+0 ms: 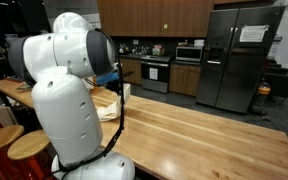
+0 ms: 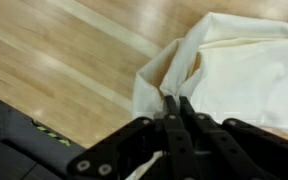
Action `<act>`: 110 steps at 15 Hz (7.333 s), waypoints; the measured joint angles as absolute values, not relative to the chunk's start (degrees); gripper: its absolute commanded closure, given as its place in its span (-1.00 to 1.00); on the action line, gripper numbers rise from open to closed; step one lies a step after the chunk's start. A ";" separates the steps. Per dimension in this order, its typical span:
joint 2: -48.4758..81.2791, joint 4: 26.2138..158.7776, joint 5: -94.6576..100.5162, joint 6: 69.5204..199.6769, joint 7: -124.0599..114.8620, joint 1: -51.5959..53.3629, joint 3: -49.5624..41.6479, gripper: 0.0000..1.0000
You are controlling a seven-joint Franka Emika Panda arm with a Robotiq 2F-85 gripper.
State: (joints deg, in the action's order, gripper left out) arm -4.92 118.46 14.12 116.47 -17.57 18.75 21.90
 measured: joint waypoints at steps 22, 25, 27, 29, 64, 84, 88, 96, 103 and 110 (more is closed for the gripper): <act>3.70 113.87 5.67 107.68 -2.33 6.61 6.62 0.96; 0.16 113.26 3.52 104.66 -2.54 5.09 5.21 0.96; -3.44 113.30 2.34 104.19 -3.23 5.44 5.62 0.96; -7.35 113.48 2.09 104.45 -4.62 6.72 7.23 0.96; -0.91 118.90 20.37 108.78 -9.71 21.61 26.62 0.96; 0.36 116.69 16.46 112.49 -18.07 16.58 16.88 -0.29; -0.21 116.77 15.42 113.65 -17.68 17.31 17.36 -0.86; -0.48 117.61 5.06 113.66 -2.86 20.12 20.21 -1.00; -1.09 118.49 -4.26 108.93 14.86 20.34 20.45 -1.00; -2.25 119.66 -4.56 102.42 25.03 20.32 20.37 -1.00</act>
State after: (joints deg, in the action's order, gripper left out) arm -2.25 119.66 -4.56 102.42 25.03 20.32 20.37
